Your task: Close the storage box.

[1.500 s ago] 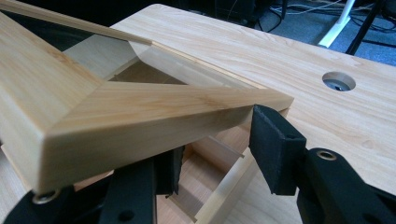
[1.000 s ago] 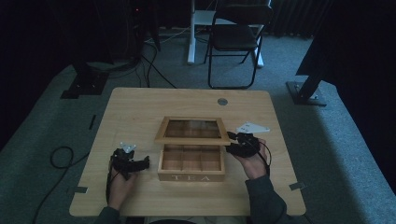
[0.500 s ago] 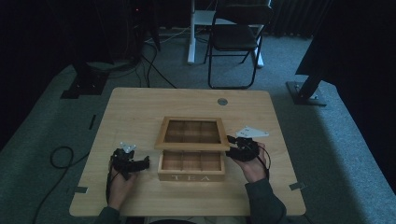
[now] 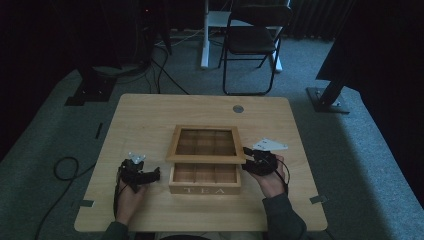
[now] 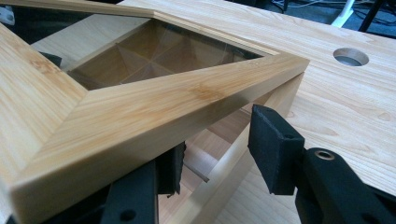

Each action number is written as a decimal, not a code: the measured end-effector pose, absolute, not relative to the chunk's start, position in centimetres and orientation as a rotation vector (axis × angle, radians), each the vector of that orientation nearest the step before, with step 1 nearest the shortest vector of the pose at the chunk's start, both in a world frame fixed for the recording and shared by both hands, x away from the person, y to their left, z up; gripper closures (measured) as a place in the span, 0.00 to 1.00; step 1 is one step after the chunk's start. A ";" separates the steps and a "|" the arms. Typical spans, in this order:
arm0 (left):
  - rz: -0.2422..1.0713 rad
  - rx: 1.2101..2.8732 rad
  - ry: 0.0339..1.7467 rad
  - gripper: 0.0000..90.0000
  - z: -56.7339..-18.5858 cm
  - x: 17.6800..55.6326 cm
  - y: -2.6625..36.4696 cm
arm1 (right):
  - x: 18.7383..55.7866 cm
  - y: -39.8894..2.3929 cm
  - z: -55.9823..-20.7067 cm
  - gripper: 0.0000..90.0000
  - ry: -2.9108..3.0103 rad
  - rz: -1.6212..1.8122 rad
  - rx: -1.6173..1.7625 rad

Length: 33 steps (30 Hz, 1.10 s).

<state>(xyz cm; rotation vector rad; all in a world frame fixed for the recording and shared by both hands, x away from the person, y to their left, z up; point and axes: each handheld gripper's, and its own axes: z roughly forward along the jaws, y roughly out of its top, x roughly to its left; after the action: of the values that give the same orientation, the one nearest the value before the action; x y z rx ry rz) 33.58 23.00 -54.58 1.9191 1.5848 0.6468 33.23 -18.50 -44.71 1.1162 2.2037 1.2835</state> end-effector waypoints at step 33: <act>0.648 1.920 1.584 0.05 -54.6 33.6 23.0 | 31.5 -19.3 -46.1 0.62 2.230 1.262 1.109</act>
<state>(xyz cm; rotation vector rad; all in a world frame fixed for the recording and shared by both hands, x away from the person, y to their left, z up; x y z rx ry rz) 33.59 23.01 -54.58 1.9197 1.5838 0.6479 31.52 -19.28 -46.13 1.1086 2.2300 1.2619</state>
